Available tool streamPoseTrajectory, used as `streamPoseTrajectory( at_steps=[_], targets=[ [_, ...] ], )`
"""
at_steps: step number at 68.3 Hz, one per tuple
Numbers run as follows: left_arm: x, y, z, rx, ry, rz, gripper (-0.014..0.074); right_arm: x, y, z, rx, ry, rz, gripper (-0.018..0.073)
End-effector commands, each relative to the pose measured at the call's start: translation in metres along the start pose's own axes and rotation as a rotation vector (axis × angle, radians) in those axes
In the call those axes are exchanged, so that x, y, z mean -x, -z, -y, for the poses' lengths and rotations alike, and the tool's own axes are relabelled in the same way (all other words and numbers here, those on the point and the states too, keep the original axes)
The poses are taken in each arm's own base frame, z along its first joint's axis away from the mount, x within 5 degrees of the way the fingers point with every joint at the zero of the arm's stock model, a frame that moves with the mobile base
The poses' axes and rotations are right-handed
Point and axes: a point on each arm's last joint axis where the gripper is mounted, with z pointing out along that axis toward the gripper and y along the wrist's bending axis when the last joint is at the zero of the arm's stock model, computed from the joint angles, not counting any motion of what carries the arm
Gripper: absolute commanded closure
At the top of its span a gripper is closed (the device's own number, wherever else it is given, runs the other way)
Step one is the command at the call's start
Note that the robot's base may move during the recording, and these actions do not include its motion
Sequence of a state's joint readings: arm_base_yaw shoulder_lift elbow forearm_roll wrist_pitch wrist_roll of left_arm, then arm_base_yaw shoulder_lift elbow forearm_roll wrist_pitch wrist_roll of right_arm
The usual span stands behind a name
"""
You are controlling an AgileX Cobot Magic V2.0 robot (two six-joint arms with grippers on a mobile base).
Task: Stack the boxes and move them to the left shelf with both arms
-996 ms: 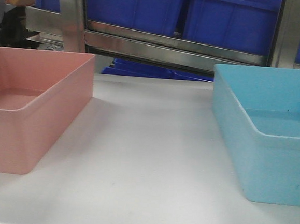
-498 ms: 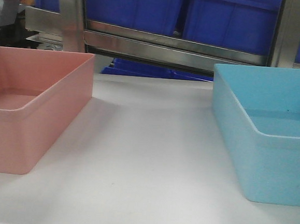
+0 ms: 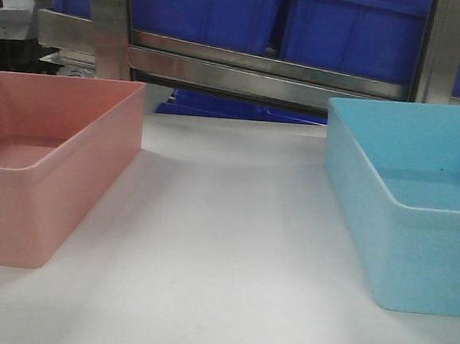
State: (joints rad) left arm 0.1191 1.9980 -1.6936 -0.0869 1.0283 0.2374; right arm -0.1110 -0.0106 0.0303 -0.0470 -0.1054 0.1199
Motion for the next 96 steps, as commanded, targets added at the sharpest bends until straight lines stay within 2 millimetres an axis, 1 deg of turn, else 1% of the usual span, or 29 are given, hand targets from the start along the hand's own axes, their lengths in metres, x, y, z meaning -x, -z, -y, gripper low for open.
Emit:
streamPoseTrajectory(
  at_steps=[1,8,12,14,22,33,40,45,55,60,64,67,76,78,80,86,96],
  targets=[
    [0.014,0.014,-0.001,-0.01,0.005,0.062,0.0248,0.009,0.001,-0.001,0.005,0.013,0.094,0.0505],
    [0.018,-0.005,-0.003,-0.019,0.009,0.029,0.0323,0.009,0.001,-0.001,0.005,0.013,0.094,0.0505],
    [0.018,-0.009,-0.005,-0.019,0.013,0.022,0.0381,0.009,0.001,-0.001,0.005,0.013,0.094,0.0505],
    [0.017,-0.012,-0.005,-0.018,0.012,0.016,0.0425,0.009,0.001,-0.001,0.005,0.013,0.094,0.0505],
    [0.016,-0.012,-0.009,-0.004,0.011,0.01,0.0617,0.009,0.001,-0.001,0.005,0.013,0.094,0.0505],
    [0.013,-0.011,-0.009,-0.02,0.022,-0.021,0.0603,0.009,0.001,-0.001,0.005,0.013,0.094,0.0505],
    [0.013,0.0,-0.001,-0.092,0.053,-0.022,0.0603,0.009,0.001,-0.001,0.005,0.013,0.094,0.0505],
    [0.014,0.012,0.006,-0.153,0.097,-0.016,0.0603,0.009,0.001,-0.001,0.005,0.013,0.094,0.0505],
    [0.015,0.042,0.028,-0.241,0.128,0.016,0.0603,0.009,0.001,-0.001,0.005,0.013,0.094,0.0505],
    [0.014,0.057,0.044,-0.266,0.131,0.024,0.0604,0.009,0.001,-0.001,0.005,0.013,0.094,0.0505],
    [0.014,0.064,0.057,-0.275,0.141,0.028,0.0604,0.009,0.001,-0.001,0.005,0.013,0.094,0.0505],
    [0.015,0.068,0.071,-0.287,0.142,0.025,0.0604,0.009,0.001,-0.001,0.005,0.013,0.094,0.0505],
    [0.013,0.065,0.109,-0.315,0.161,-0.012,0.0604,0.009,0.001,-0.001,0.005,0.013,0.094,0.0505],
    [0.011,0.063,0.117,-0.32,0.179,-0.027,0.0604,0.009,0.001,-0.001,0.005,0.013,0.094,0.0505],
    [0.009,0.059,0.13,-0.326,0.178,-0.039,0.0604,0.009,0.001,-0.001,0.005,0.013,0.094,0.0505],
    [0.003,0.051,0.157,-0.321,0.161,-0.036,0.0604,0.009,0.001,-0.001,0.005,0.013,0.094,0.0505],
    [-0.006,0.039,0.192,-0.269,0.151,-0.016,0.0604,0.009,0.001,-0.001,0.005,0.013,0.094,0.0505]
  ],
)
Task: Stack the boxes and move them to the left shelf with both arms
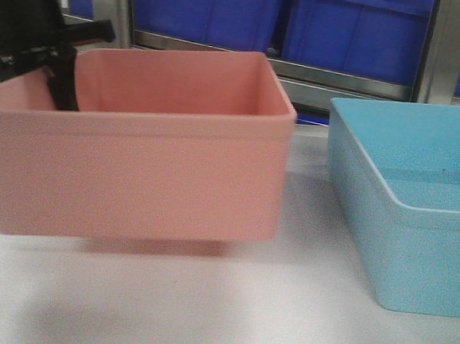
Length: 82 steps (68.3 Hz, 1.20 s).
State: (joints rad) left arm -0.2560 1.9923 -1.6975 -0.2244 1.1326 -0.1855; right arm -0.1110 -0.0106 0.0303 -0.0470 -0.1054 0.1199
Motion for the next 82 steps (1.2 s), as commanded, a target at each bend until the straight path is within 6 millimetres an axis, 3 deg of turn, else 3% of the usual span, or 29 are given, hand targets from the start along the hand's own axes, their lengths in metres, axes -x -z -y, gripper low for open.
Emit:
streamPoseTrajectory(
  at_steps=[1,9,25,39,52,58,70,82],
  targets=[
    [-0.006,0.027,0.031,-0.052,0.005,0.133,0.0604,0.009,0.001,-0.001,0.005,0.013,0.094,0.0505],
    [-0.017,0.013,0.054,-0.066,0.003,0.143,0.0604,0.009,0.001,-0.001,0.005,0.013,0.094,0.0505],
    [-0.03,-0.003,0.079,-0.063,-0.035,0.152,0.0604,0.009,0.001,-0.001,0.005,0.013,0.094,0.0505],
    [-0.034,-0.017,0.088,-0.061,-0.057,0.125,0.0604,0.009,0.001,-0.001,0.005,0.013,0.094,0.0505],
    [-0.037,-0.018,0.093,-0.082,-0.054,0.118,0.0605,0.009,0.001,-0.001,0.005,0.013,0.094,0.0505],
    [-0.038,-0.018,0.095,-0.105,-0.062,0.106,0.0548,0.009,0.001,-0.001,0.005,0.013,0.094,0.0505],
    [-0.04,0.001,0.098,-0.132,-0.082,0.14,0.0284,0.009,0.001,-0.001,0.005,0.013,0.094,0.0505],
    [-0.05,0.043,0.098,-0.158,-0.192,0.243,0.0262,0.009,0.001,-0.001,0.005,0.013,0.094,0.0505]
  ],
)
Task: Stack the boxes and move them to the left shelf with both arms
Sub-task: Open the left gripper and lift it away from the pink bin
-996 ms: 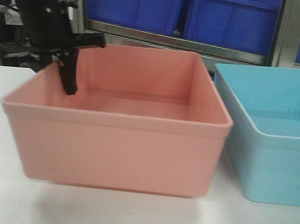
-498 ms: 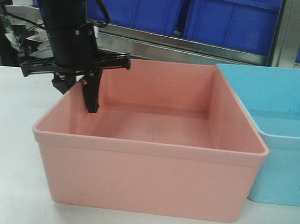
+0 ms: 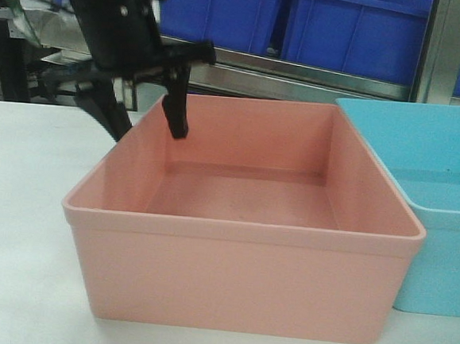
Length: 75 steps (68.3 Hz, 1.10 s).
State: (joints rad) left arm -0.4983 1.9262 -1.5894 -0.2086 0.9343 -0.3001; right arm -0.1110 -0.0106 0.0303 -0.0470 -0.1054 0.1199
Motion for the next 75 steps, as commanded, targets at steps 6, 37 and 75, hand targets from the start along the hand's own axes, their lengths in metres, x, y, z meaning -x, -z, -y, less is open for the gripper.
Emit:
streamPoseTrajectory(
  at_steps=[6,37,75],
  targets=[
    [-0.006,0.077,0.015,-0.091,-0.222,0.269,0.0263,0.009,0.001,-0.001,0.005,0.013,0.094,0.0505],
    [-0.099,0.155,-0.068,0.051,-0.404,0.82,0.0265,0.009,0.001,-0.001,0.005,0.013,0.094,0.0505],
    [-0.229,0.195,-0.127,0.149,-0.195,1.282,0.034,0.009,0.001,-0.001,0.005,0.013,0.094,0.0505]
  ],
)
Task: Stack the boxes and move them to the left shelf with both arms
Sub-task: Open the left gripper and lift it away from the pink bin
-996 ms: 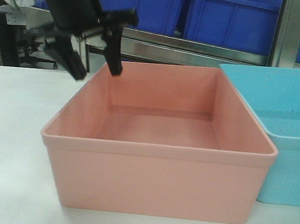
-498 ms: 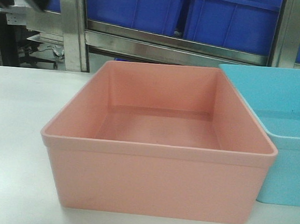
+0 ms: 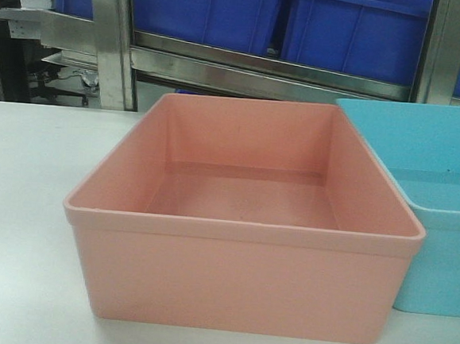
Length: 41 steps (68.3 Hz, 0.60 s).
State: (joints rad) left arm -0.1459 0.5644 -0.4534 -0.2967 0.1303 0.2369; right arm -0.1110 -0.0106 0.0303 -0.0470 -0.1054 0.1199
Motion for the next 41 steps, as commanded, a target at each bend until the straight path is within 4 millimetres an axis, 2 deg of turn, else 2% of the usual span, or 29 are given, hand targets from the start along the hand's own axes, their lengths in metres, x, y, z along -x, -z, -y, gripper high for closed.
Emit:
streamPoseTrajectory(
  at_steps=[1,10,14,24,41],
  targets=[
    [0.011,0.018,-0.003,0.03,0.015,0.187,0.0363,0.009,0.001,-0.001,0.005,0.013,0.094,0.0505],
    [-0.003,0.041,-0.004,0.038,0.014,0.295,0.0559,0.009,0.001,-0.001,0.005,0.013,0.094,0.0505],
    [-0.008,0.048,-0.004,0.035,0.014,0.316,0.0617,0.009,0.001,-0.001,0.005,0.013,0.094,0.0505],
    [-0.009,0.059,-0.002,0.024,0.012,0.351,0.0608,0.009,0.001,-0.001,0.005,0.013,0.094,0.0505],
    [-0.009,0.059,-0.002,0.024,0.012,0.353,0.0608,0.009,0.001,-0.001,0.005,0.013,0.094,0.0505]
  ],
)
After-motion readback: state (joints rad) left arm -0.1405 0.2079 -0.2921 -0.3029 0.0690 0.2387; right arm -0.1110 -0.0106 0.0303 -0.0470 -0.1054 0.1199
